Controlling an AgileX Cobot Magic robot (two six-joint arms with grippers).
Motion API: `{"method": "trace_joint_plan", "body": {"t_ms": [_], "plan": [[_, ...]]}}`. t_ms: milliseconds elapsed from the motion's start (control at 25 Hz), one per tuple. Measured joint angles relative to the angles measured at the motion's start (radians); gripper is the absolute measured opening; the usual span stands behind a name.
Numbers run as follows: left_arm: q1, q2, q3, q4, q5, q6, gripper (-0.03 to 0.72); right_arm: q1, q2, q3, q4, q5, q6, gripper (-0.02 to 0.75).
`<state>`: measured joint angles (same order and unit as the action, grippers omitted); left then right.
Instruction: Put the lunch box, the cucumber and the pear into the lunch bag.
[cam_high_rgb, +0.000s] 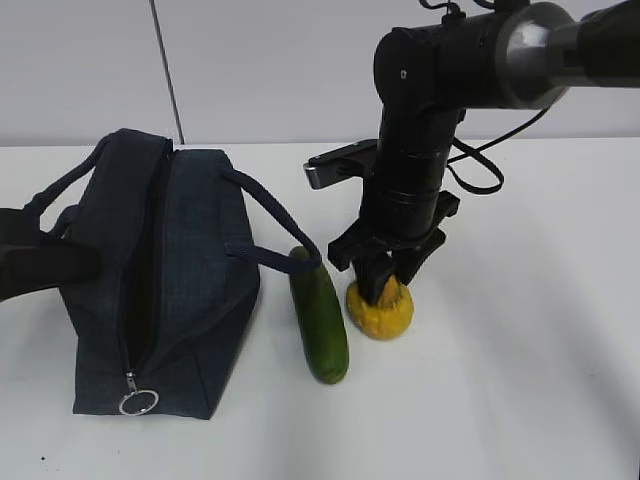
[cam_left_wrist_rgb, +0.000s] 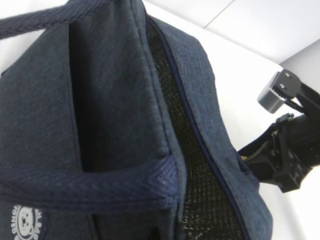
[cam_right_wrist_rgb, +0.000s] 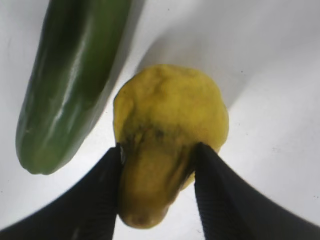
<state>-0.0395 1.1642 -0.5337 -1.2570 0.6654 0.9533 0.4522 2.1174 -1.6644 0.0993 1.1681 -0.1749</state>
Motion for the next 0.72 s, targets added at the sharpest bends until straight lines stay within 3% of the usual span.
{"method": "trace_joint_plan", "body": {"t_ms": [200,600,720], "plan": [[0.0,0.0,0.0,0.0,0.0,0.0,-0.017,0.0,0.0,-0.004,-0.008,0.004,0.0,0.278],[0.0,0.0,0.0,0.0,0.0,0.0,-0.017,0.0,-0.042,-0.17,-0.036,0.053,-0.004,0.261],[0.0,0.0,0.0,0.0,0.0,0.0,-0.017,0.0,-0.08,-0.26,0.024,0.058,-0.004,0.26]]}}
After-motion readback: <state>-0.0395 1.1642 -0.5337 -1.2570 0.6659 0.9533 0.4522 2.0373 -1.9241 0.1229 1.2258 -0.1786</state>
